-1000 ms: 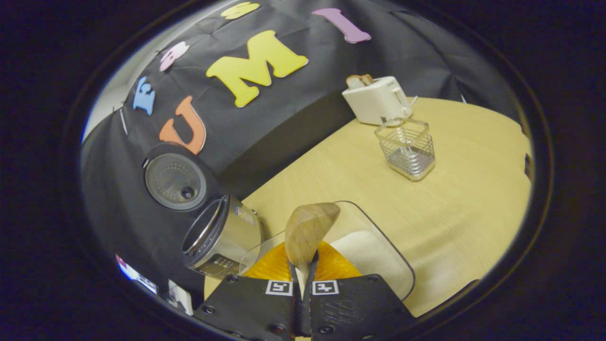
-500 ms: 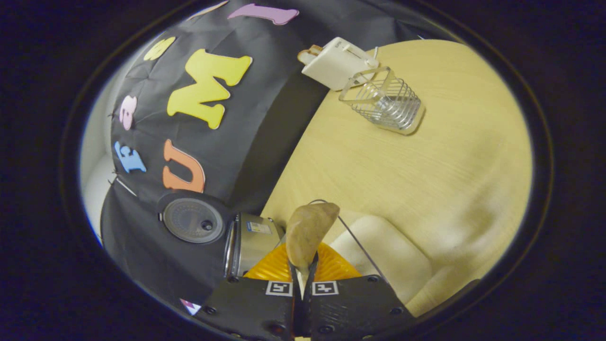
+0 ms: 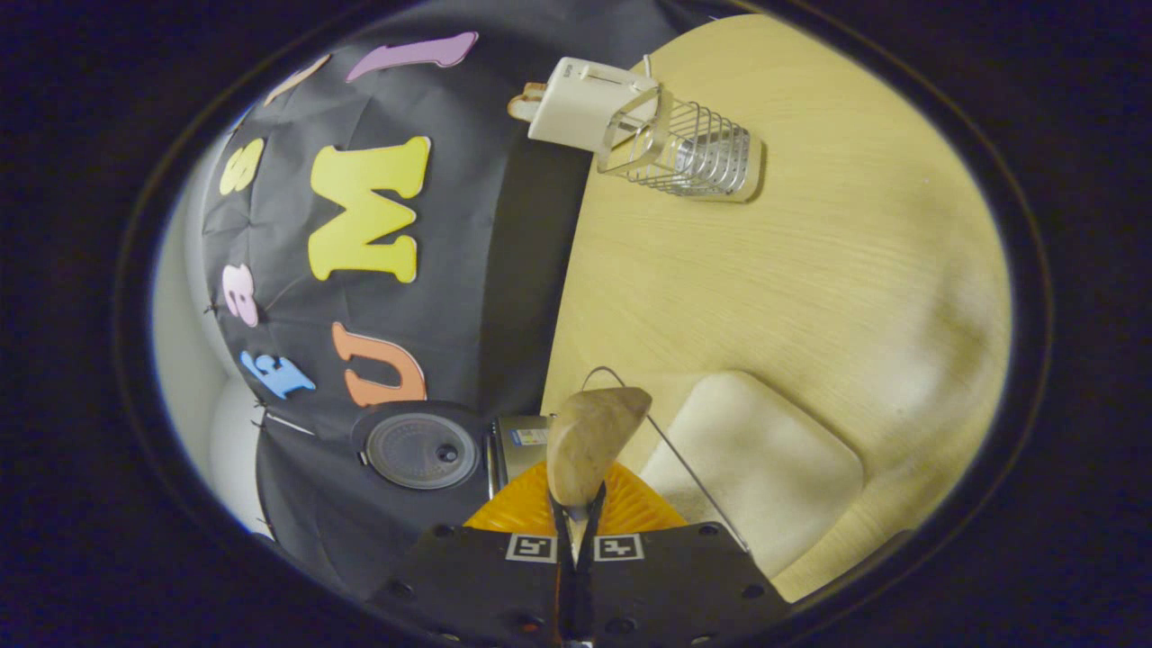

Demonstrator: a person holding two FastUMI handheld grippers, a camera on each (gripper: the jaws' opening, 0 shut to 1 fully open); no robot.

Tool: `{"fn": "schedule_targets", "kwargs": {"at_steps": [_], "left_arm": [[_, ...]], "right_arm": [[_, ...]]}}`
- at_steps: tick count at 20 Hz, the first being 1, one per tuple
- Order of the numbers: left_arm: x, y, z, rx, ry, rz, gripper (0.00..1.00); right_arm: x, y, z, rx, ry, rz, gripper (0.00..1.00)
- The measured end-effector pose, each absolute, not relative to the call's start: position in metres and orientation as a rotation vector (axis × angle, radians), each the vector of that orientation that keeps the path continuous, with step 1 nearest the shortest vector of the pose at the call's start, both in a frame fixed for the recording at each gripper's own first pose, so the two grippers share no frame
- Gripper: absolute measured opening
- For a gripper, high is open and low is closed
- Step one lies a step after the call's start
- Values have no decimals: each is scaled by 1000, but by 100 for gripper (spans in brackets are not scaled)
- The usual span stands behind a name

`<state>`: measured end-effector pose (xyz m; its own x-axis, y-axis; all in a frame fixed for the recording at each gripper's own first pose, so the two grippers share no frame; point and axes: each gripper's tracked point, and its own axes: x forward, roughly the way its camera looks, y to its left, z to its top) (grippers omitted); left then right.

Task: Close the left gripper, press the button to open the rice cooker; take a wooden spoon from the chopstick holder with the right hand, scoop a spoonful of rice and pour it into the rice cooker, then put the wooden spoon back into the chopstick holder.

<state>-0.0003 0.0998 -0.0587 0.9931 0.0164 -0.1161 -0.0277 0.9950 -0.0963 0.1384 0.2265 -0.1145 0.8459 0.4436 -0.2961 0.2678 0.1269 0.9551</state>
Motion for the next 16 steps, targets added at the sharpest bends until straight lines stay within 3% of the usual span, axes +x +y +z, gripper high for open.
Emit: {"fn": "schedule_targets", "kwargs": {"at_steps": [8,16], "left_arm": [[4,104,-67,-111,140,23,98],[-1,110,-62,-90,124,16,98]], "right_arm": [[135,196,-85,1734,585,204,0],[142,219,-31,1692,574,251,0]]}}
